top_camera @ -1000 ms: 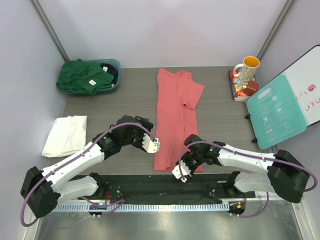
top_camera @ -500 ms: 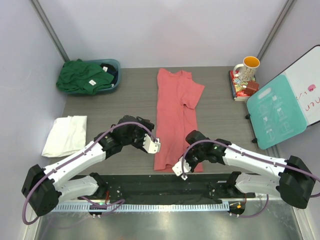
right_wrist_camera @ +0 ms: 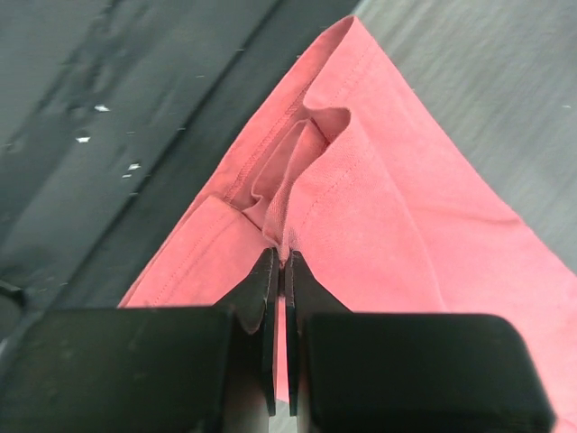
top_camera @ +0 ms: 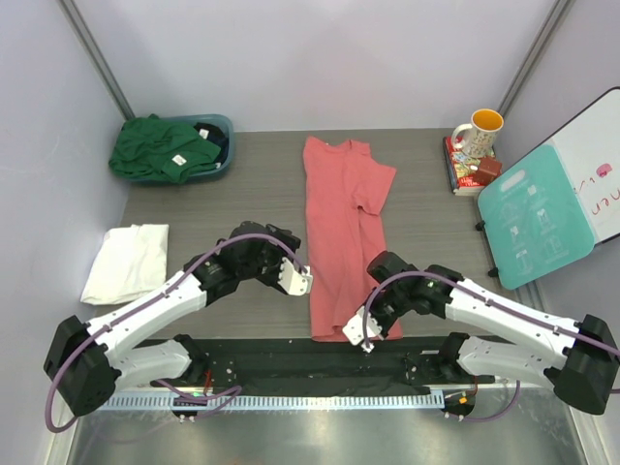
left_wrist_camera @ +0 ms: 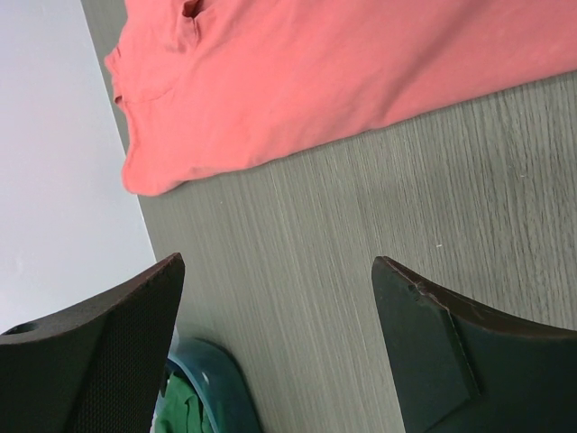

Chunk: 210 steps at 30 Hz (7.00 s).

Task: Fold and stack the t-shirts
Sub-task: Grab the bottom of the folded rectangular tshirt with both arms

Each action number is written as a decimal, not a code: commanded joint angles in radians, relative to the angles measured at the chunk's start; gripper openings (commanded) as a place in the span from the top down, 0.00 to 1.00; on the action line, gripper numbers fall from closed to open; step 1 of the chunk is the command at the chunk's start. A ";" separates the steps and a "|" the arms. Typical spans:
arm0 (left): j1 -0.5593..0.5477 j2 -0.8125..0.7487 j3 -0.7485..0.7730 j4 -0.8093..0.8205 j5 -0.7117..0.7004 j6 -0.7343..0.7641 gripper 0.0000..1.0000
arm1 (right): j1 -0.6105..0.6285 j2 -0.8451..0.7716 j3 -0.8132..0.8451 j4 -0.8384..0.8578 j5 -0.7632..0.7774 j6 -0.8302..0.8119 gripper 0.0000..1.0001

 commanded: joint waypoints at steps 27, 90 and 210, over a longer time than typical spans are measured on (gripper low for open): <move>-0.004 0.174 0.020 0.181 0.144 -0.133 1.00 | 0.025 0.242 -0.021 0.434 0.135 0.233 0.99; -0.088 0.596 0.158 -0.005 0.325 0.045 1.00 | -0.005 0.040 -0.164 0.233 0.246 0.390 0.99; -0.133 0.349 0.037 -0.157 0.306 0.051 0.83 | -0.051 0.080 -0.144 0.308 0.393 0.227 0.99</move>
